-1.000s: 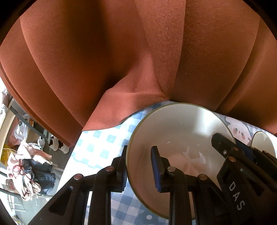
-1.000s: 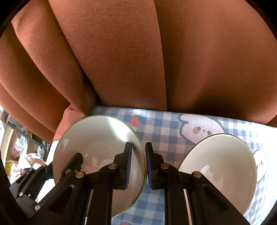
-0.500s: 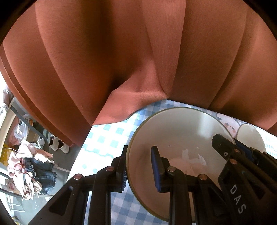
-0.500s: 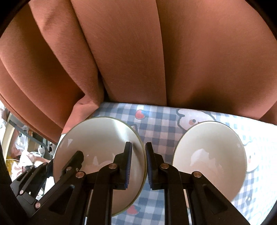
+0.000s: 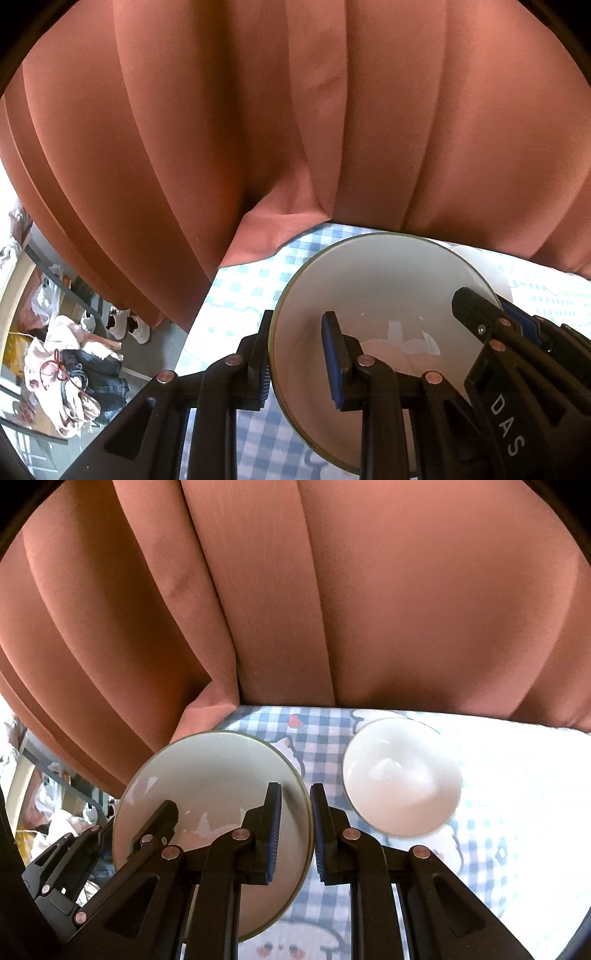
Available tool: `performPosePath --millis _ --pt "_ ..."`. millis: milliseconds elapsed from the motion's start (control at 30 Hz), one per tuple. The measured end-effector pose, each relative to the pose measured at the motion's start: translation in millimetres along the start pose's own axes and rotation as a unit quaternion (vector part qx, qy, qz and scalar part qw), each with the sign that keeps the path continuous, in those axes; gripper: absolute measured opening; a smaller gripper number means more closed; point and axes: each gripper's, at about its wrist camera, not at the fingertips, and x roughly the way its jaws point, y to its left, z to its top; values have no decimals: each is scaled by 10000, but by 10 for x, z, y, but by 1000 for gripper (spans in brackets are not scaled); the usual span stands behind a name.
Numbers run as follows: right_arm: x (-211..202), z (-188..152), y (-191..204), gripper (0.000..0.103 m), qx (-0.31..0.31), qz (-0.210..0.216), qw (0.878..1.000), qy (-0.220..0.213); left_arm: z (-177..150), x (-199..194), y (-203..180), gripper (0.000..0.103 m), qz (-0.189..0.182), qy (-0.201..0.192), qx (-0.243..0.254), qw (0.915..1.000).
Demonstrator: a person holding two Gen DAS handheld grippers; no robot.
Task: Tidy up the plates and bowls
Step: 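Carry the bowl with both grippers back toward the plate stack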
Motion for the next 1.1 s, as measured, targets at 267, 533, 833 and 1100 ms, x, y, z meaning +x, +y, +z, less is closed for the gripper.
performPosePath --millis 267,533,833,1100 --pt "-646 -346 -3 19 170 -216 9994 -216 -292 -474 -24 23 -262 -184 237 9992" --pt "-1198 -781 -87 19 463 -522 9967 -418 -628 -864 -98 23 -587 -323 544 9963" --pt "-1635 -1250 -251 19 752 -780 9931 -450 -1004 -1159 -290 23 -889 -268 801 9925" --pt "-1933 -1678 -619 19 956 -873 9906 -452 -1357 -1352 -609 23 -944 -284 914 9909"
